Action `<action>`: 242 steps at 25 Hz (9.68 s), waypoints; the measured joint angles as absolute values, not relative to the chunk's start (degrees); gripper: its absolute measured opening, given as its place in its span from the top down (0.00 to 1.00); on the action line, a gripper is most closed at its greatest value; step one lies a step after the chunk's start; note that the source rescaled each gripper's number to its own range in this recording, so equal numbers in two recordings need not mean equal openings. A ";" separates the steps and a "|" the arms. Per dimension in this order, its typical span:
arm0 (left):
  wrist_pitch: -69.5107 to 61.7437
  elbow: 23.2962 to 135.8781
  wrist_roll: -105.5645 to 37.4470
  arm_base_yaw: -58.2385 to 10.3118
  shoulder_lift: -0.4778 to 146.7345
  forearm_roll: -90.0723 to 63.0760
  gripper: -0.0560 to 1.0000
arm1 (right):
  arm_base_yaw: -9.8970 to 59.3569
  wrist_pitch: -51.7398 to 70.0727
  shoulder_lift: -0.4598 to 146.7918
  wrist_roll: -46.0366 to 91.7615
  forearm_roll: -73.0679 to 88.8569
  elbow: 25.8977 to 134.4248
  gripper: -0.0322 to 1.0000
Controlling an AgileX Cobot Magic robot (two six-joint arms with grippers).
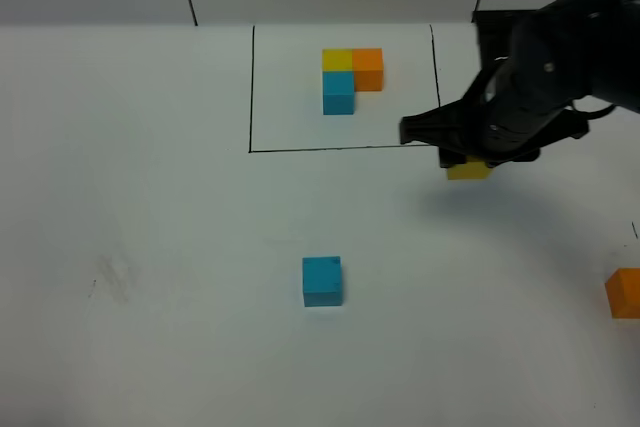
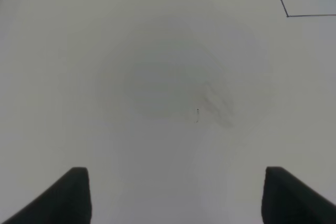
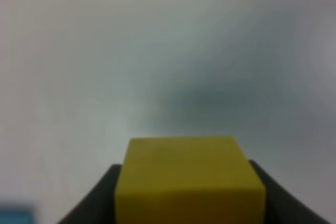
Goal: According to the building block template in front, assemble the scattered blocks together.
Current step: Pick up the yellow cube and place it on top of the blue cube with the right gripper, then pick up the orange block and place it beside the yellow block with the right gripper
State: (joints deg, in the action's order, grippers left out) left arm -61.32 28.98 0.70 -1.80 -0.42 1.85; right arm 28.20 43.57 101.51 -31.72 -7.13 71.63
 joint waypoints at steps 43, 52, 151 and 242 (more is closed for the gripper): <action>-61.32 28.98 0.70 -1.80 -0.42 1.85 0.51 | 48.71 50.42 122.77 -57.53 -14.39 89.25 0.73; -61.32 28.98 0.70 -1.80 -0.42 1.85 0.51 | 48.71 49.56 125.22 -56.90 -13.63 89.25 0.73; -61.32 28.98 0.47 -1.80 -0.42 1.85 0.51 | -3.23 35.70 87.23 -2.41 0.00 39.68 0.17; -61.32 28.98 0.47 -1.80 -0.42 1.85 0.51 | 37.29 50.27 123.64 54.56 4.22 85.71 0.74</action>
State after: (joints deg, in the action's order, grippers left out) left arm -61.32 28.98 0.47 -1.80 -0.42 1.85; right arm 37.29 50.27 123.64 54.56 4.22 85.71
